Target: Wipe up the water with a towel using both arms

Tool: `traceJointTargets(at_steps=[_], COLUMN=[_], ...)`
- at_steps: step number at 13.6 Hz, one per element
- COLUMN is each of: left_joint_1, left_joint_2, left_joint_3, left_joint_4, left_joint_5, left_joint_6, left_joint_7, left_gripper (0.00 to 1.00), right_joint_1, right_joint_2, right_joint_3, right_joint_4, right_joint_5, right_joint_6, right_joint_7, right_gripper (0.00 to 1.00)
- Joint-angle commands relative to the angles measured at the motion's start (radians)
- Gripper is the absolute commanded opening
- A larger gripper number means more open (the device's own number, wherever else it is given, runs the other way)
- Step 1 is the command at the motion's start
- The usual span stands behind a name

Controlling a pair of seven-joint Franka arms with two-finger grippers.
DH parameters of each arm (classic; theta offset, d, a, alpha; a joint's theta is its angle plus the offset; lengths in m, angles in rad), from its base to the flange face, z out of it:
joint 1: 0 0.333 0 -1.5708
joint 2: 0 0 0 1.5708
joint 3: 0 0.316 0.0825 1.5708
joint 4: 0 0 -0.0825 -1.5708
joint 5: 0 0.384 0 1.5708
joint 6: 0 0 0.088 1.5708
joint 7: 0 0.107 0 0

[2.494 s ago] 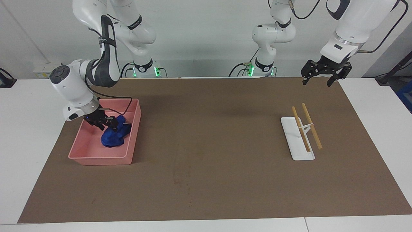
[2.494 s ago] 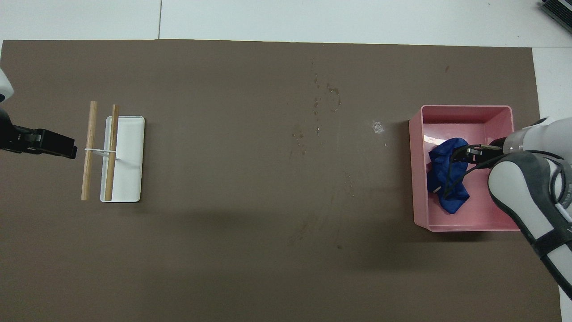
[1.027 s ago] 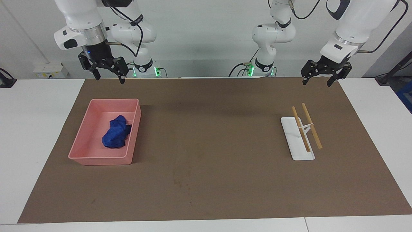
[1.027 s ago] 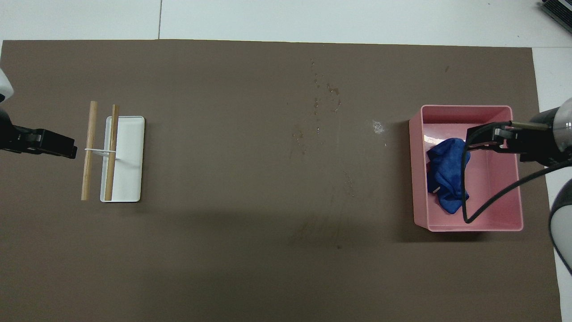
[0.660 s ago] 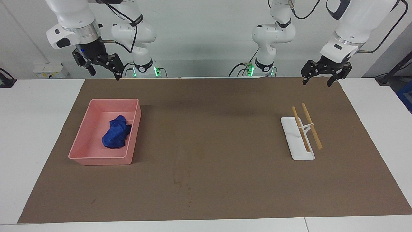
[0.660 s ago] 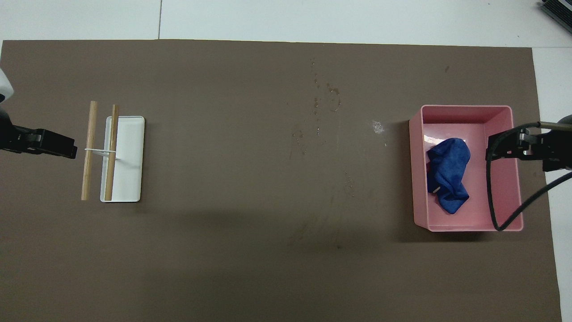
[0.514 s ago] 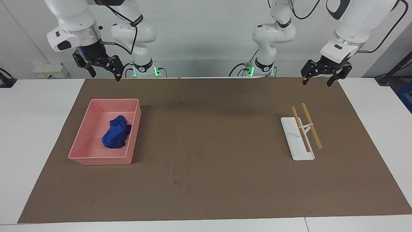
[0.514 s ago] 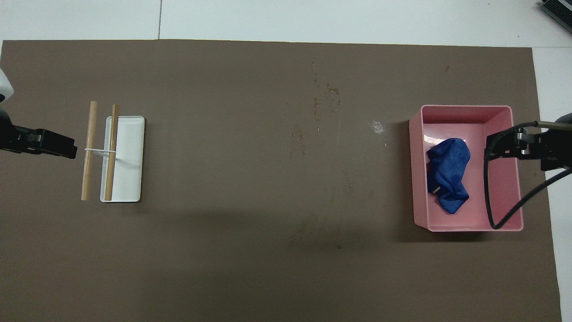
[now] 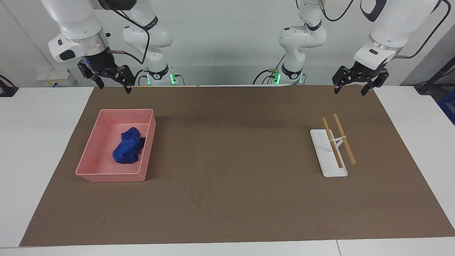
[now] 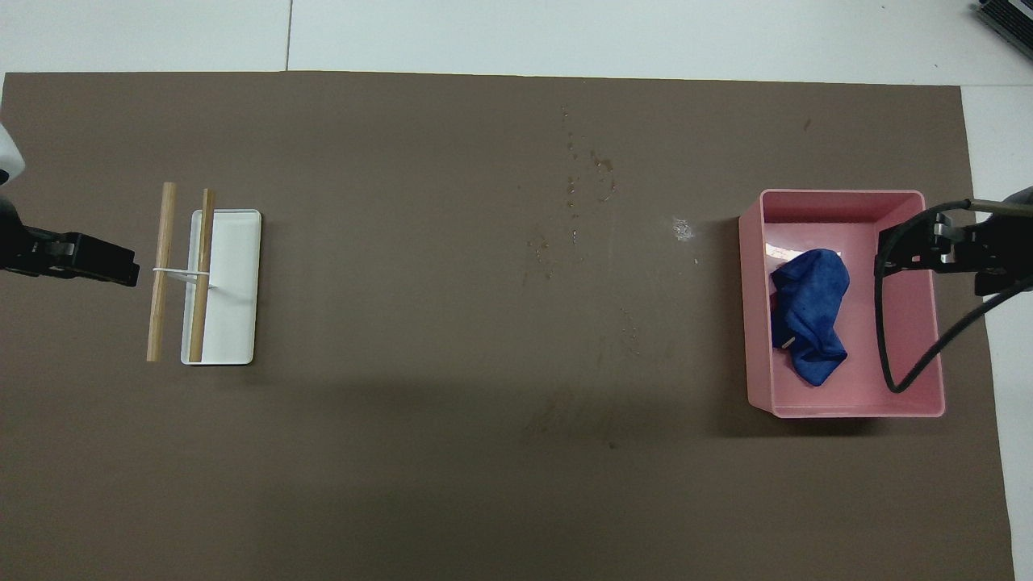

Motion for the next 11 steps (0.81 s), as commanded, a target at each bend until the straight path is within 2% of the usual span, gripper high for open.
traceJointTargets(at_steps=[1,5,11], left_joint_1=[0.01,0.008,0.008], left_joint_2=[-0.025,-0.023,-0.025], left_joint_3=[-0.007,-0.007,-0.007], left_joint_4=[-0.022,-0.022,-0.022], left_joint_5=[0.016,0.016,0.016], left_joint_6=[-0.007,-0.007,-0.007], left_joint_7=[0.008,0.008,0.008], left_gripper=[1.0,1.0,1.0], right_joint_1=[-0.009,-0.009,-0.009], right_joint_2=[0.005,-0.013,-0.012], right_joint_3=[0.005,0.005,0.005], right_joint_4=[0.006,-0.037,-0.037], right_joint_5=[0.018,0.018,0.018], right_joint_6=[-0.01,0.026,0.026], right_joint_7=[-0.076,-0.089,-0.081], right_gripper=[1.0,1.0,1.0])
